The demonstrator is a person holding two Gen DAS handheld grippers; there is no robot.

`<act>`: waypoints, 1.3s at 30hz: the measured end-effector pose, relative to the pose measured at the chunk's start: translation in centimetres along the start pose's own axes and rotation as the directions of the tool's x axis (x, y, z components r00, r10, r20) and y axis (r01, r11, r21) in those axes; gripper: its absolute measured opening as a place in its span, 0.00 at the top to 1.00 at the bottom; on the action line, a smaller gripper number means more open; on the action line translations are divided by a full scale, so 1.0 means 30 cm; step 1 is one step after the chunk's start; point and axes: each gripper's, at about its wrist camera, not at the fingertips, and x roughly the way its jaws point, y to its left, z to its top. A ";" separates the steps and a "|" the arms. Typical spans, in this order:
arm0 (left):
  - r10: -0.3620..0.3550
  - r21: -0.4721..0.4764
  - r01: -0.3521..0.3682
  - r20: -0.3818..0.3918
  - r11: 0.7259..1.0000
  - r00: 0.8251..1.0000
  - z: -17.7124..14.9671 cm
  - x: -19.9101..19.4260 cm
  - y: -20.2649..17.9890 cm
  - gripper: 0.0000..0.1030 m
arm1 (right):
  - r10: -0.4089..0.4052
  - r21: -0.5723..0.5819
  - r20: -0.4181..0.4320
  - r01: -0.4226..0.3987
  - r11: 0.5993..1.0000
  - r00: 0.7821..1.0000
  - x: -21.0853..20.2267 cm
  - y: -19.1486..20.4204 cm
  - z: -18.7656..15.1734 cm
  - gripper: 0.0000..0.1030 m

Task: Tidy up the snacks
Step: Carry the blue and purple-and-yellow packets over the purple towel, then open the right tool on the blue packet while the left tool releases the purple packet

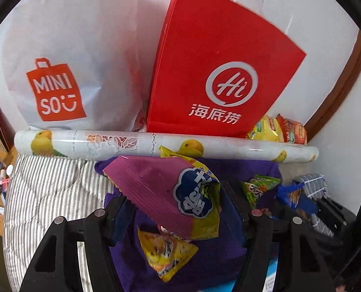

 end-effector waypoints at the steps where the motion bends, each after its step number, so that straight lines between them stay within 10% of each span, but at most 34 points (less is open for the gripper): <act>1: 0.005 0.002 -0.005 -0.005 1.000 1.000 0.004 0.014 0.002 0.37 | 0.000 -0.003 -0.008 0.000 1.000 1.000 0.016 -0.001 -0.003 0.63; 39: -0.006 0.065 0.016 -0.146 0.998 0.989 -0.035 0.228 -0.026 0.37 | 0.047 -0.085 -0.274 -0.073 0.994 0.961 0.284 0.075 -0.074 0.51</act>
